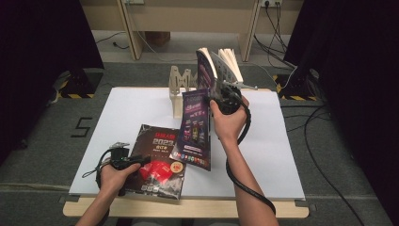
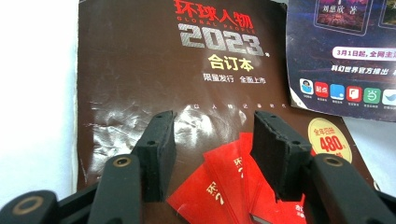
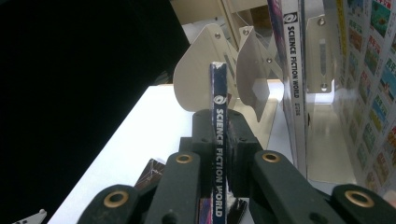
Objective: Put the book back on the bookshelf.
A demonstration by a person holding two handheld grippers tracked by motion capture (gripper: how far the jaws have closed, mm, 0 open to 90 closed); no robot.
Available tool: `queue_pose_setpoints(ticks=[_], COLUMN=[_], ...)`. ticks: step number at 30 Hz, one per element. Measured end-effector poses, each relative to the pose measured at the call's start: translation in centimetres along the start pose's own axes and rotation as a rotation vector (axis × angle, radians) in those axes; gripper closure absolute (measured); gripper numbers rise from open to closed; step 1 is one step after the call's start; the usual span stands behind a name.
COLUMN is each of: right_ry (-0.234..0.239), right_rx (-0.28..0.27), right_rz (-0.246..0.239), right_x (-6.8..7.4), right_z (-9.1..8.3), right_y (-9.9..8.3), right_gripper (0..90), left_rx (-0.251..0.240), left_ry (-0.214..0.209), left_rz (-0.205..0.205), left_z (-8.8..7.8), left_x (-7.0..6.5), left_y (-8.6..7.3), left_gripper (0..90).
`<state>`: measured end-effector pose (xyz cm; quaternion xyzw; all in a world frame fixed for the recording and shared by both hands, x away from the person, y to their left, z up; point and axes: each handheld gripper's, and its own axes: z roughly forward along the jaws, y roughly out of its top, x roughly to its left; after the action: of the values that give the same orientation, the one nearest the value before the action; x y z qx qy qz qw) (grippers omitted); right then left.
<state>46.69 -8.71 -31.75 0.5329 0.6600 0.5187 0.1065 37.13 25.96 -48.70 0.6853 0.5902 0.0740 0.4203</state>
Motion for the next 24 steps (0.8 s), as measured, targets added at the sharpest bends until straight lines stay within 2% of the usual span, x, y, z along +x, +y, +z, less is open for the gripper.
queue_pose_setpoints(ticks=[24], right_ry=[-0.001], right_rx=[-0.037], right_rz=[-0.003], right_x=[0.23], right_z=[-0.73], right_y=[0.72], right_gripper=[84.6], left_rx=[0.004], left_ry=[0.001], left_rz=[-0.002], left_z=[0.09], left_x=[-0.04], left_y=[-0.03], left_gripper=[48.1])
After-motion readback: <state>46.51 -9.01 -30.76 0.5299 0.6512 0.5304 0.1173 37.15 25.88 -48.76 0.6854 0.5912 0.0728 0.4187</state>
